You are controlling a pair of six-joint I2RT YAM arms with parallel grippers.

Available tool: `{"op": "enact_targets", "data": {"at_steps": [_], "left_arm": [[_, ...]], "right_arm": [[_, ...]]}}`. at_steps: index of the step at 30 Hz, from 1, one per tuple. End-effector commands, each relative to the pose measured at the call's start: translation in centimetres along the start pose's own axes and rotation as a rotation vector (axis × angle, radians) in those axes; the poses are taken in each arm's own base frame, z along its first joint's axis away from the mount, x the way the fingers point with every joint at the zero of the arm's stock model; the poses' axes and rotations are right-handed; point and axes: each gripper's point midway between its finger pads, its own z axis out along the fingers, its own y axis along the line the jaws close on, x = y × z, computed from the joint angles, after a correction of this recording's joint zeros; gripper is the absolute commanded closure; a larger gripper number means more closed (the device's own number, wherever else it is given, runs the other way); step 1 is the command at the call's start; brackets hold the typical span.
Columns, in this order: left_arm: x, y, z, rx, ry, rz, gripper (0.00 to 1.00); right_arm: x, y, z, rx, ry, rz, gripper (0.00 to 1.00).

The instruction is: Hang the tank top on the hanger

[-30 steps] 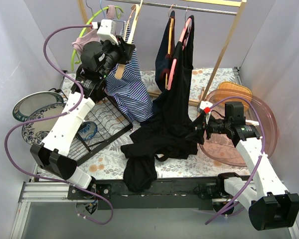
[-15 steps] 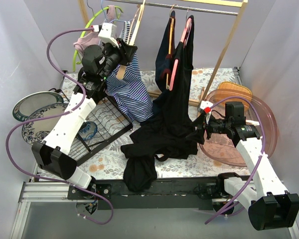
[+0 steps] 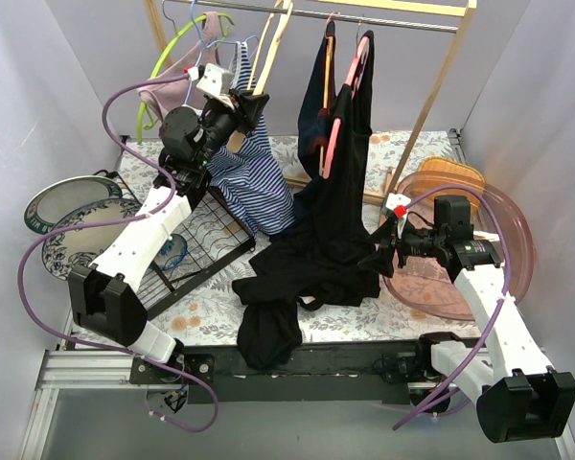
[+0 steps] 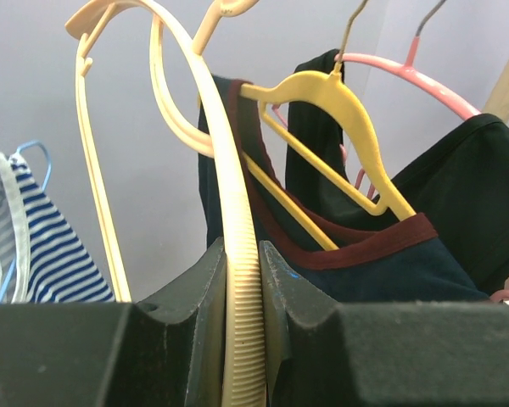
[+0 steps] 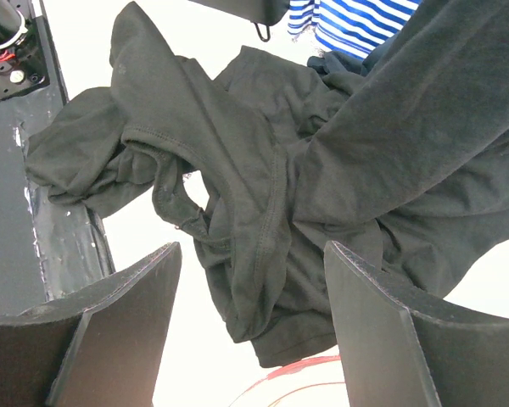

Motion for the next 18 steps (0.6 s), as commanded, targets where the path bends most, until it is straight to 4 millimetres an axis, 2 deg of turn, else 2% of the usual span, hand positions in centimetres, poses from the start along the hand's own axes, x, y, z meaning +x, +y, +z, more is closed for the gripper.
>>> {"op": "enact_targets", "data": {"at_steps": [1,7,12,18], "left_arm": [[-6.0,-3.0,-1.6,0.123,-0.176,0.136,1.00],[-5.7,-2.5,-1.3,0.109,-0.208,0.201,1.00],[-5.6,-1.2,-0.5,0.058,-0.214,0.226,1.00],[-5.3,-1.7,-1.1,0.081,-0.203,0.229,1.00]], "right_arm": [[-0.3,0.2,0.1,-0.024,-0.020,-0.006,0.24],[-0.2,0.0,0.1,-0.022,-0.017,-0.002,0.24],[-0.2,-0.1,0.1,-0.021,-0.016,0.000,0.24],[-0.1,-0.1,0.1,-0.023,-0.013,-0.002,0.24]]}}
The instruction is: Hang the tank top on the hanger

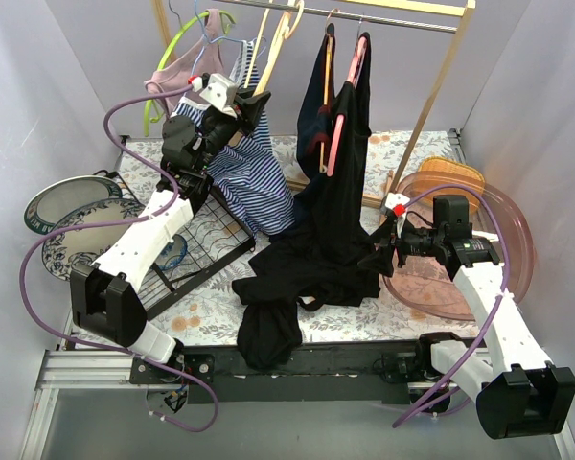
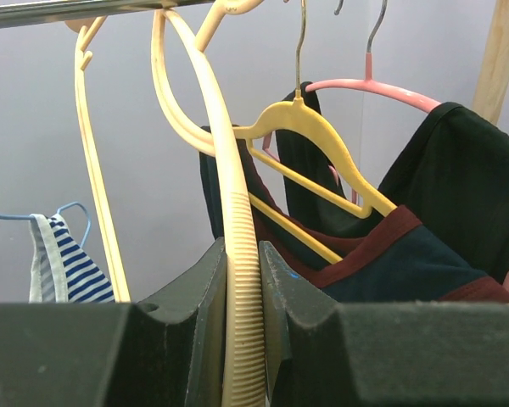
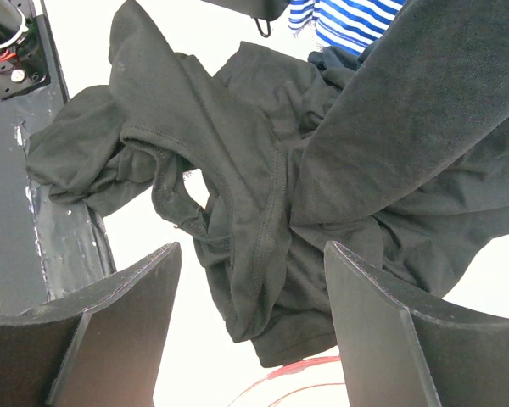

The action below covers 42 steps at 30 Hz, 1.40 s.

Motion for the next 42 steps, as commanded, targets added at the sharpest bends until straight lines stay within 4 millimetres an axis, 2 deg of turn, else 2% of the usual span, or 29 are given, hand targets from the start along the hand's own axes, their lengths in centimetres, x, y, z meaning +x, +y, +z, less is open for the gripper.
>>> {"op": "enact_targets", "data": {"at_steps": [1,5,6,7,8,9,11,12,14,15,16,17,18,19,20,21,22,27,30,31,38,42], "left_arm": [[-3.8,-0.7,-1.0,0.020,-0.076,0.053,1.00],[-4.2,-1.5,-3.2,0.016,-0.046,0.010,1.00],[-3.6,-1.8,-3.8,0.014,-0.014,-0.009,1.00],[-4.5,-2.0,-4.6,0.011,-0.018,-0.017,1.00],[-4.6,-2.2,-5.0,0.011,-0.007,-0.033,1.00],[-3.7,-2.4,-5.6,0.007,0.046,-0.062,1.00],[-4.0,-2.7,-6.4,-0.001,0.075,-0.094,1.00],[-3.1,-2.8,-6.9,-0.006,0.126,-0.120,1.00],[-3.3,-3.1,-7.8,-0.014,0.158,-0.145,1.00],[-2.4,-3.5,-8.7,-0.018,0.215,-0.185,1.00],[-2.4,-3.7,-9.2,-0.023,0.231,-0.197,1.00],[-2.7,-4.1,-10.3,-0.026,0.255,-0.214,1.00],[-1.6,-4.5,-11.4,-0.035,0.321,-0.253,1.00],[-1.4,-4.9,-12.2,-0.037,0.348,-0.272,1.00],[-2.2,-5.2,-13.3,-0.044,0.353,-0.281,1.00],[-1.2,-5.6,-14.7,-0.061,0.418,-0.314,1.00],[-1.3,-6.0,-15.6,-0.072,0.439,-0.347,1.00],[-1.7,-8.4,-21.5,-0.115,0.525,-0.475,1.00],[-1.7,-10.0,-23.7,-0.097,0.580,-0.548,1.00],[-2.5,-10.9,-24.1,-0.061,0.584,-0.569,1.00],[-2.8,-15.7,-26.5,0.146,0.743,-0.740,1.00],[-2.5,-17.5,-27.3,0.250,0.771,-0.798,1.00]], "right_arm": [[-0.4,0.2,-0.1,-0.021,-0.016,-0.018,0.24],[-0.4,0.7,-0.5,-0.031,-0.003,-0.058,0.24],[-0.5,0.7,-0.5,-0.030,-0.001,-0.064,0.24],[-0.4,0.7,-0.6,-0.029,0.002,-0.066,0.24],[-0.5,0.7,-0.6,-0.027,0.003,-0.071,0.24],[-0.6,0.7,-0.7,-0.024,0.002,-0.075,0.24],[-0.8,0.7,-0.7,-0.025,-0.001,-0.077,0.24],[-0.9,0.8,-0.7,-0.028,-0.002,-0.078,0.24],[-1.0,0.9,-0.9,-0.033,0.003,-0.084,0.24],[-1.1,1.0,-1.0,-0.033,0.005,-0.092,0.24],[-1.4,1.0,-1.1,-0.030,0.005,-0.104,0.24],[-1.4,1.0,-1.3,-0.027,0.013,-0.134,0.24],[-1.1,1.3,-1.5,-0.030,0.026,-0.135,0.24],[-1.1,1.5,-1.7,-0.031,0.034,-0.155,0.24],[-1.5,1.5,-2.0,-0.029,0.040,-0.184,0.23],[-1.3,2.0,-2.3,-0.045,0.057,-0.221,0.23],[-1.4,2.1,-2.5,-0.049,0.063,-0.243,0.23],[-3.7,3.2,-3.6,-0.083,0.051,-0.371,0.22],[-5.2,4.1,-3.8,-0.121,0.006,-0.406,0.22],[-5.5,4.3,-3.8,-0.137,-0.009,-0.431,0.22],[-7.9,6.6,-3.2,-0.278,-0.130,-0.450,0.20],[-8.6,6.7,-2.6,-0.321,-0.129,-0.447,0.19]]}}
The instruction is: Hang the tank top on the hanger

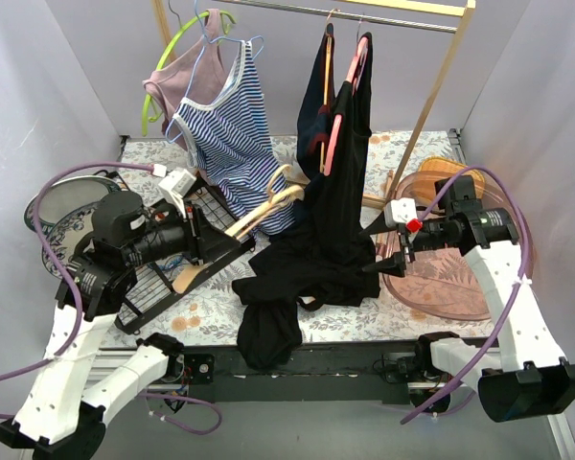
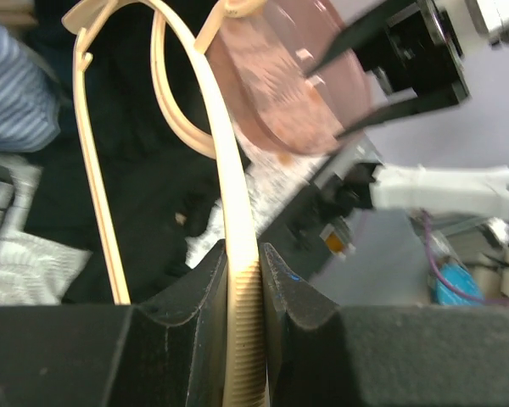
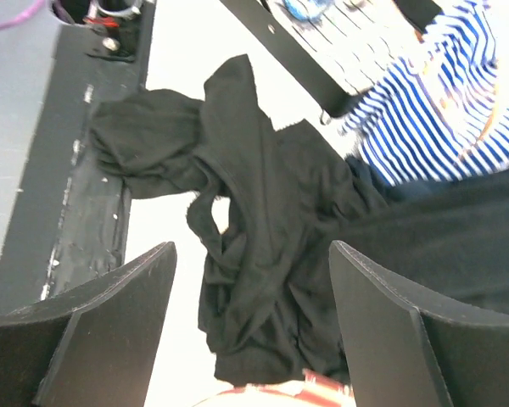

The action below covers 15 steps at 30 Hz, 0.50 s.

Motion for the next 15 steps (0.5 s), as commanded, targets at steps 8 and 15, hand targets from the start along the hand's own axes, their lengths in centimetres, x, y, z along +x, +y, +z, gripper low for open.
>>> {"op": "enact_targets", "data": {"at_steps": [8,15], "left_arm": [[4.9,-3.7,0.1,0.313,0.212,-0.077,1.00],[5.2,-5.4,0.1,0.469,0.256,-0.047,1.00]], "right_arm": [[-4.3,1.1,2.4,-0.146,-0.098,-0.084,0.18],[-4.5,1.0,4.2,-0.145,-0.091,-0.115,0.15]]}}
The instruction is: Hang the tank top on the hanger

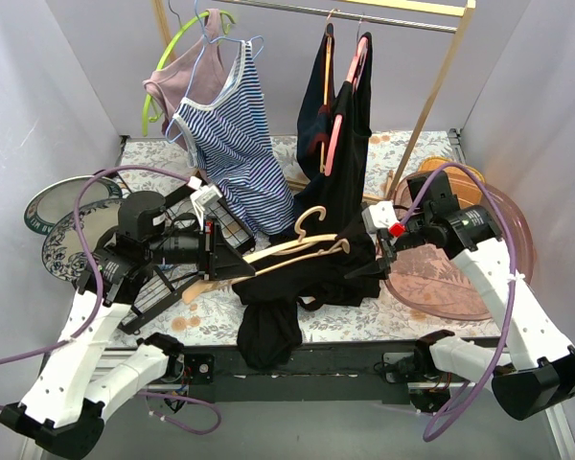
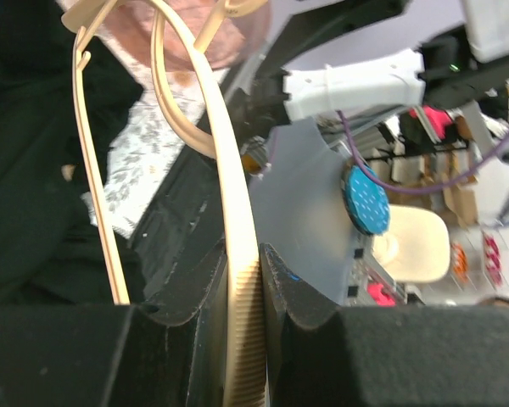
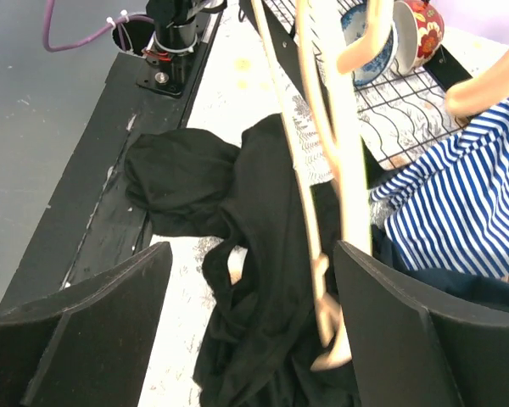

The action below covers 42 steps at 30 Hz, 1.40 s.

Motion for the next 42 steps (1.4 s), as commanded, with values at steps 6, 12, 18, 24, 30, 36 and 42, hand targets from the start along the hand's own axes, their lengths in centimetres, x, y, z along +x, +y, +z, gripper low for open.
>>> {"op": "enact_targets", "data": {"at_steps": [6,12,18,24,30,36,42], "left_arm": [[0.6,-2.8,0.6,0.281,0.044,0.088,1.00],[0.8,-2.0,1.4,0.320,0.053,0.075,1.00],[0.6,-1.7,2.2,0.353,0.025,0.083,1.00],[1.1,-1.3,3.9,0.364,0.027,0.065,1.00],[0.1,-0.7,5.0,0.349,-0.030,0.065,0.87],[-2.0,2.2,5.5,0.131,-0.134,0.108,0.21],[-2.0,7.4,4.4,-0.204,-0.190,0.059,0.15]], "right_arm": [[-0.9,-1.6,0.6,0.044,0.007,-0.032,0.15],[0.0,-1.1,0.3,0.067,0.049,-0.003,0.15],[0.9,0.1,0.7,0.019,0.051,0.122,0.29],[0.6,0.9,0.9,-0.015,0.049,0.213,0.73],[1.3,0.5,-0.8,0.067,0.175,0.218,0.99],[1.9,-0.9,-7.1,0.376,0.385,0.100,0.99],[1.5,-0.3,-12.7,0.640,0.526,0.039,0.99]]}}
